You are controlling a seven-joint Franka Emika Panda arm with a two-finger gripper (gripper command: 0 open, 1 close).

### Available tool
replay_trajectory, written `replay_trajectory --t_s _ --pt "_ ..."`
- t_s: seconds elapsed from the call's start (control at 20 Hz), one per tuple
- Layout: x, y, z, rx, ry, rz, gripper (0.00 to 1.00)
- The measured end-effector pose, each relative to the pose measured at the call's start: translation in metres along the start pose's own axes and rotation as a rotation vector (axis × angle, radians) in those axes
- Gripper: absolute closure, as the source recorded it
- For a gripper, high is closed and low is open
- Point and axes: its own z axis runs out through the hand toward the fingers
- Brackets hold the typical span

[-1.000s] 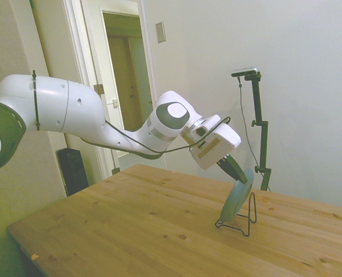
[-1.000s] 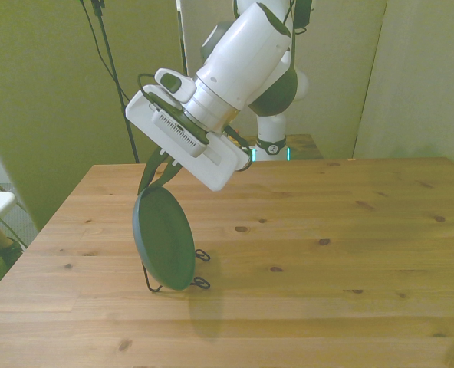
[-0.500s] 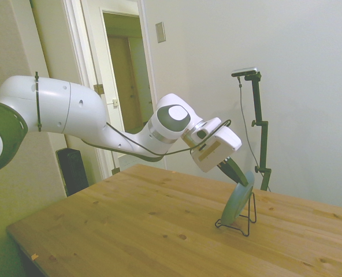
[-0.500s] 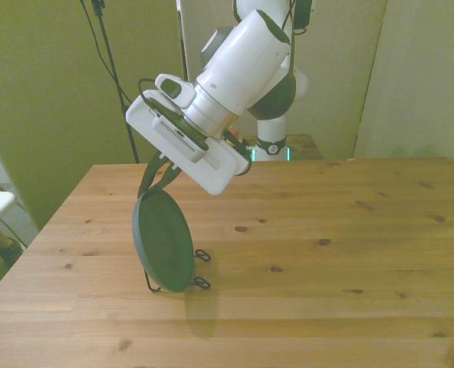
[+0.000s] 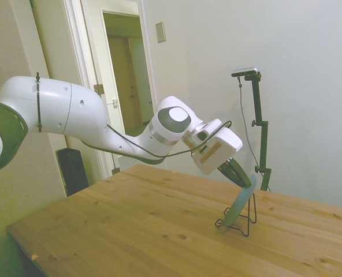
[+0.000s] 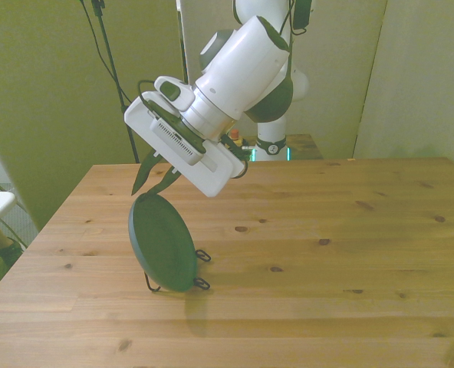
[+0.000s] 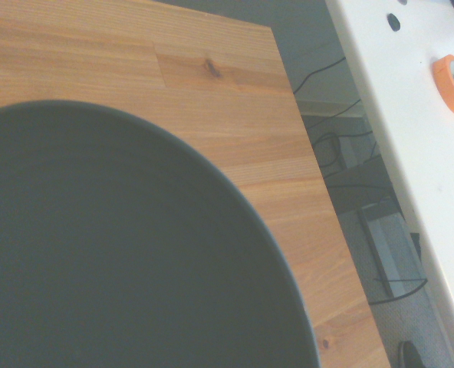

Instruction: Load the plate

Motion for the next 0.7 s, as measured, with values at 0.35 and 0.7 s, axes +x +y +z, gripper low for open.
replay_trajectory --t_s 0.35,0.7 --pt "0.016 0.027 -0.029 0.034 0.015 0.037 0.00" --pt "-0.007 0.037 -0.058 0.194 -0.162 -0.018 0.00"
